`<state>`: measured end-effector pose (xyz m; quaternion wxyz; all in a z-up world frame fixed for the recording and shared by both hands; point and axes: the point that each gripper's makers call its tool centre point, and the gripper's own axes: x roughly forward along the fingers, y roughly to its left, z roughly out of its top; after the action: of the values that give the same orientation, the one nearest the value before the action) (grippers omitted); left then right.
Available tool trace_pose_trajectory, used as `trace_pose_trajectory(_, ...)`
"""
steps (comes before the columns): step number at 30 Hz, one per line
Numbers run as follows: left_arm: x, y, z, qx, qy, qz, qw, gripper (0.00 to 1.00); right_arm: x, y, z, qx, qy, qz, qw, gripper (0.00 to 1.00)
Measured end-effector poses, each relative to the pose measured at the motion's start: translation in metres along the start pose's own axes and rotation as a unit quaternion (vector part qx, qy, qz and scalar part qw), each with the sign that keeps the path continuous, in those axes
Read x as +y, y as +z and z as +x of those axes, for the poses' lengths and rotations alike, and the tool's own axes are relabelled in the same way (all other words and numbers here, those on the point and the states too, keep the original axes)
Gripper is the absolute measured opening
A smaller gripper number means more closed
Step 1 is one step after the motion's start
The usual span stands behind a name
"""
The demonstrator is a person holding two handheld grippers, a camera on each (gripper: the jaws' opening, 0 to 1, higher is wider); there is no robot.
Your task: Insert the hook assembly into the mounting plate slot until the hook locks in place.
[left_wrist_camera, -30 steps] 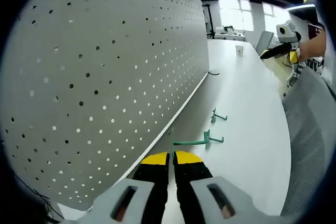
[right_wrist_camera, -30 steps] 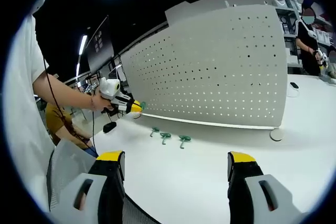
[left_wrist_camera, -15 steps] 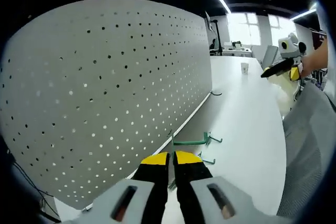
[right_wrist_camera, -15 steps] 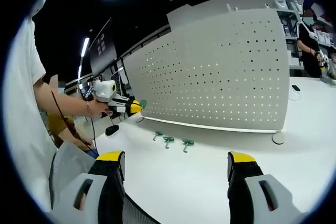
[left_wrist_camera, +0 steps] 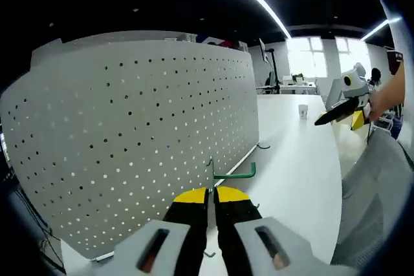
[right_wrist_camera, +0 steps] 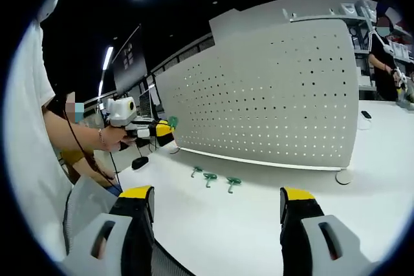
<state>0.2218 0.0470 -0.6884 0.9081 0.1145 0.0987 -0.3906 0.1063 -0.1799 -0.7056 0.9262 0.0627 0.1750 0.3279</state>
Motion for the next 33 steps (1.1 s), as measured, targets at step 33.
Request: trace_pose_trajectory(33, -0.025, 0.036, -0.027, -0.080, 0.026, -0.041, 0.9956, 0.03, 0.013, 0.020, 0.003, -0.022, 0.019, 0.000, 0.9996, 0.72)
